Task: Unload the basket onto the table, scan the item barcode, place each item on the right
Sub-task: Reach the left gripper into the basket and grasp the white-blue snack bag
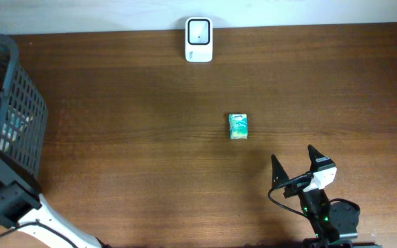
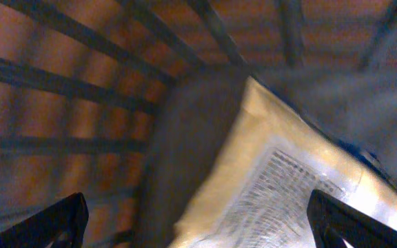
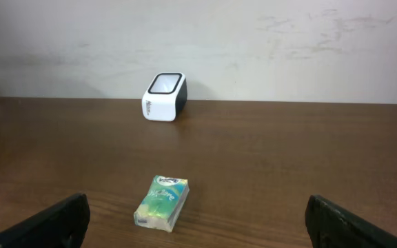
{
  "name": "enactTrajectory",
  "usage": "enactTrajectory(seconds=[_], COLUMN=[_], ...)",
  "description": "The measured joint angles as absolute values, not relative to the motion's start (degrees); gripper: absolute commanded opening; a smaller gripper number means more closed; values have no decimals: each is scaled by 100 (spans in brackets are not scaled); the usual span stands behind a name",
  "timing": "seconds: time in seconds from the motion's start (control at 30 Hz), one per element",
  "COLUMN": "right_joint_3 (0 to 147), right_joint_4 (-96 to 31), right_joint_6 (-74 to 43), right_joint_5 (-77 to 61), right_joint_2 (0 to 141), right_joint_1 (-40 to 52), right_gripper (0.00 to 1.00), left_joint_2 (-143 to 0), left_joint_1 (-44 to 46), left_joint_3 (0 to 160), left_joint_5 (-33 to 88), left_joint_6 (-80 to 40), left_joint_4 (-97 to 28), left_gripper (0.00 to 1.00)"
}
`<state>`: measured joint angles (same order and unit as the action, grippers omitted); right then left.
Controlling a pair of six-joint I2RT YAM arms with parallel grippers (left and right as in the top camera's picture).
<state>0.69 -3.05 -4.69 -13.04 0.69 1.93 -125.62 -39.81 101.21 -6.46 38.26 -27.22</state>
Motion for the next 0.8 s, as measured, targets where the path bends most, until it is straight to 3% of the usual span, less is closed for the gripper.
enactTrajectory(seconds=[0.2, 0.3, 0.4, 0.43, 0.47, 0.5, 0.8], right_joint_3=[67, 67, 69, 69, 67, 69, 67], right_joint_4=[-307, -307, -305, -307, -307, -307, -307], right_joint_6=[-473, -471, -471, -471, -473, -473, -473], right_joint_5=[-1304, -1304, -1302, -1302, -1304, -1304, -1304], right_joint_2=[69, 69, 69, 69, 69, 69, 69], right_joint_1=[193, 193, 193, 193, 193, 193, 193], right_gripper=[99, 99, 99, 99, 99, 99, 99], left_joint_2=[-12879, -12881, -12888, -12890, -12892, -12892, -12975], left_joint_1=[-3994, -4034, -4071, -4101, -4125, -4152, -4169], left_joint_3=[10171, 10193, 10197, 10197, 10197, 10197, 10737], left_joint_5=[-644, -615, -563, -502, -447, -399, -316], left_joint_6=[3844, 3815, 3688, 3592, 3511, 3420, 2897], left_joint_4=[-3070, -3376, -3621, -3686, -3732, -3758, -4364], left_gripper=[93, 68, 57, 46, 10, 0, 0])
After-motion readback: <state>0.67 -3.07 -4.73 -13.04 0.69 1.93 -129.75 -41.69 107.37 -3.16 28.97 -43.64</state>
